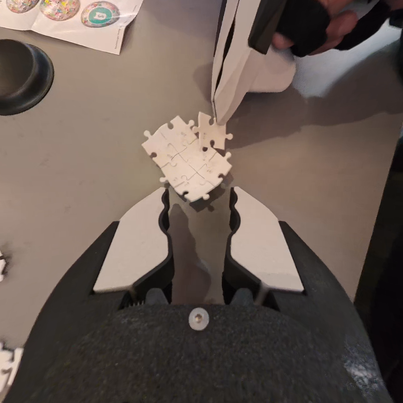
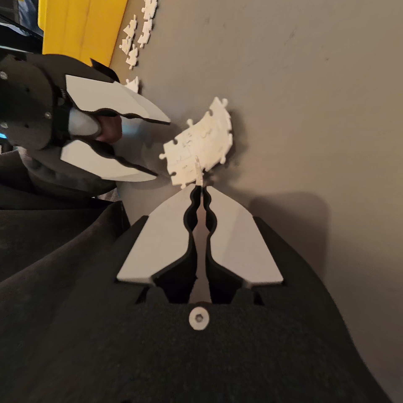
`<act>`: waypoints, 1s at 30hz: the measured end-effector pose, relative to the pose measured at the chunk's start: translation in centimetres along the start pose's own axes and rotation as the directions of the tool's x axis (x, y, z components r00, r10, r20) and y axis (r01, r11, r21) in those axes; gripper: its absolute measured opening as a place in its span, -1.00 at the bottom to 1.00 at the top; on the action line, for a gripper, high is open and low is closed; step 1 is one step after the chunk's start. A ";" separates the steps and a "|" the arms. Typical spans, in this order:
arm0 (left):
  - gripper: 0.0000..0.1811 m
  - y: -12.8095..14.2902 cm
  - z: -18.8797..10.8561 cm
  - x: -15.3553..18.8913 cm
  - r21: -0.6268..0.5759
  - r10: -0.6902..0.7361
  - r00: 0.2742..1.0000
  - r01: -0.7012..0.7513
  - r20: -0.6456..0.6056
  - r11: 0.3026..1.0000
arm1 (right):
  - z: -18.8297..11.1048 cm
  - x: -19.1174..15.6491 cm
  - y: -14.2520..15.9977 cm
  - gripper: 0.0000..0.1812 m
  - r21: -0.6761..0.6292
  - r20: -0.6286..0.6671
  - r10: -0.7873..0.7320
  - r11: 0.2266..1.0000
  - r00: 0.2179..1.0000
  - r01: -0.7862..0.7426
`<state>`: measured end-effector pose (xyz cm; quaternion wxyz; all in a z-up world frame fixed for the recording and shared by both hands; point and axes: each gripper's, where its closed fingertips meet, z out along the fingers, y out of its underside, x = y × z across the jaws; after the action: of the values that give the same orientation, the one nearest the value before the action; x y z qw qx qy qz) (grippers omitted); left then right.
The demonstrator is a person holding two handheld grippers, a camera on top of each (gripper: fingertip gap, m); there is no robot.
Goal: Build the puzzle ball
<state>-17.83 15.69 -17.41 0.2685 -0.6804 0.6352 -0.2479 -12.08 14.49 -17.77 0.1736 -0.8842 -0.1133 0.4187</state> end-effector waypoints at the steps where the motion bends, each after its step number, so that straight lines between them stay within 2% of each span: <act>1: -0.42 0.0 0.0 -0.1 -0.004 0.011 1.000 -0.011 0.017 1.000 | 0.1 -0.4 0.0 -0.97 0.003 0.018 0.002 1.000 1.000 -0.002; 6: -0.39 0.6 -0.3 -0.7 -0.009 -0.016 0.999 0.016 0.034 1.000 | -0.7 -1.5 1.0 -0.97 -0.043 0.018 -0.036 0.998 0.999 0.037; 9: -0.38 0.8 -0.3 -0.8 -0.020 -0.004 0.999 0.005 0.050 1.000 | -1.1 -1.2 2.6 -0.98 -0.159 -0.026 -0.079 0.984 0.997 0.074; 12: -0.36 1.0 -0.4 -1.0 -0.040 0.024 0.996 -0.020 0.085 0.999 | -0.5 -0.9 3.9 -0.97 -0.266 -0.043 -0.104 0.960 0.994 0.089; 16: -0.38 1.4 -1.3 -0.7 -0.034 0.012 0.994 -0.009 0.104 0.999 | 1.1 -2.0 4.1 -0.97 -0.291 -0.009 -0.133 0.948 0.991 0.124; 20: -0.39 2.7 -2.6 0.4 -0.035 -0.003 0.992 0.007 0.123 0.999 | 2.6 -3.1 4.2 -0.95 -0.242 0.018 -0.126 0.962 0.992 0.127; 25: -0.39 3.9 -2.3 4.0 -0.019 -0.051 0.997 0.053 0.061 0.998 | 3.9 -4.4 3.8 -0.81 -0.119 0.062 -0.055 0.991 0.997 0.062; 28: -0.39 4.0 -1.8 5.0 -0.011 -0.105 0.991 0.106 0.078 0.994 | 2.4 -5.9 3.5 -0.81 -0.042 0.100 -0.070 0.996 0.992 0.075; 30: -0.38 3.7 -1.7 5.3 0.013 -0.143 0.985 0.142 0.101 0.990 | 0.6 -5.9 1.7 -0.86 0.051 0.043 -0.167 0.985 0.985 0.165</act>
<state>-21.33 10.14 -18.73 0.2841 -0.7351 0.5696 -0.2332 -16.17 10.97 -14.68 0.2259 -0.8572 -0.1810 0.4259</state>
